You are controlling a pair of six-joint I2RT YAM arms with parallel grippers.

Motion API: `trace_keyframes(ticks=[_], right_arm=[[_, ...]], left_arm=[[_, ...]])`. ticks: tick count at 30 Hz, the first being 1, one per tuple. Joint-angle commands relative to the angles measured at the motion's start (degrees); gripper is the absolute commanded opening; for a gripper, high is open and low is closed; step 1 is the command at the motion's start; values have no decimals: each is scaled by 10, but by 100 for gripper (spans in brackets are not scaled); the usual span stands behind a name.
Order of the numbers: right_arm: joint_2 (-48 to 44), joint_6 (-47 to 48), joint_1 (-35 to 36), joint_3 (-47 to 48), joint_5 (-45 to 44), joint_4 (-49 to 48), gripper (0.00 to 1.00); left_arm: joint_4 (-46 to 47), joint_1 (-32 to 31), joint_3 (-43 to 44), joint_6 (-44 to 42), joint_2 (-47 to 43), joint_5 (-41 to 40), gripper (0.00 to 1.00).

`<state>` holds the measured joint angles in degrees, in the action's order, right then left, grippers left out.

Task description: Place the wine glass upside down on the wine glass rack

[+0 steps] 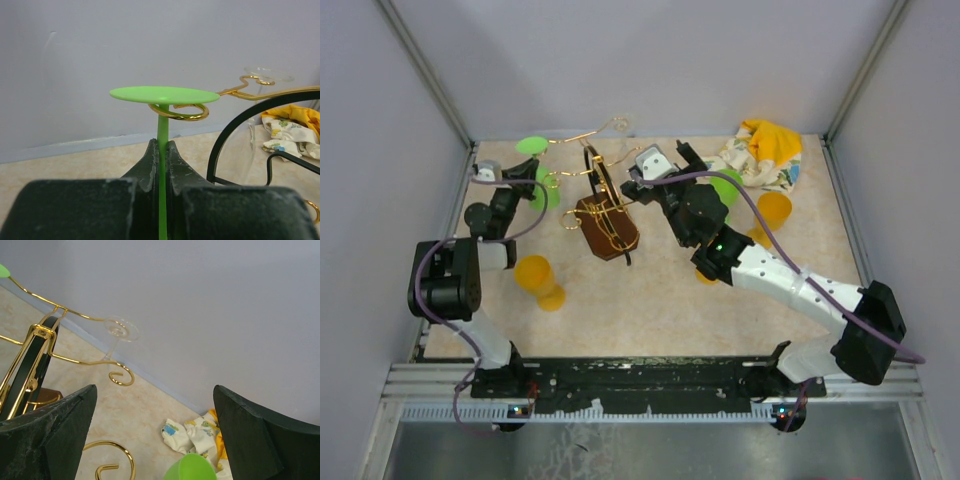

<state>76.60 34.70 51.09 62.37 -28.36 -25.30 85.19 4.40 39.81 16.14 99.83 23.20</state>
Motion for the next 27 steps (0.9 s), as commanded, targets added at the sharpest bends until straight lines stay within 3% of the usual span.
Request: trace_keyframes(ticks=[1,11,13,16,19,23,27], right_arm=[[-3,-11,-3,32,7,-8,99],[-1,-23,-4,31,12,-7,99],[1,-24,-3,33,12,-4,99],[3,-26,-4,36,13,0,99],[4,-29,-3,42,12,8,99],[2,-46,-4,59,10,32,99],[2,-66,-4,79,9,66,99]], left_arm=[[62,9,-33,2,-38,-2,0],[73,3,-28,13,-37,56,0],[74,0,-22,17,-31,60,8],[79,-3,-21,19,-27,64,35],[82,-3,-36,16,-37,53,52],[66,-2,-71,-6,-73,24,62],[-5,-1,-89,-27,-139,5,65]])
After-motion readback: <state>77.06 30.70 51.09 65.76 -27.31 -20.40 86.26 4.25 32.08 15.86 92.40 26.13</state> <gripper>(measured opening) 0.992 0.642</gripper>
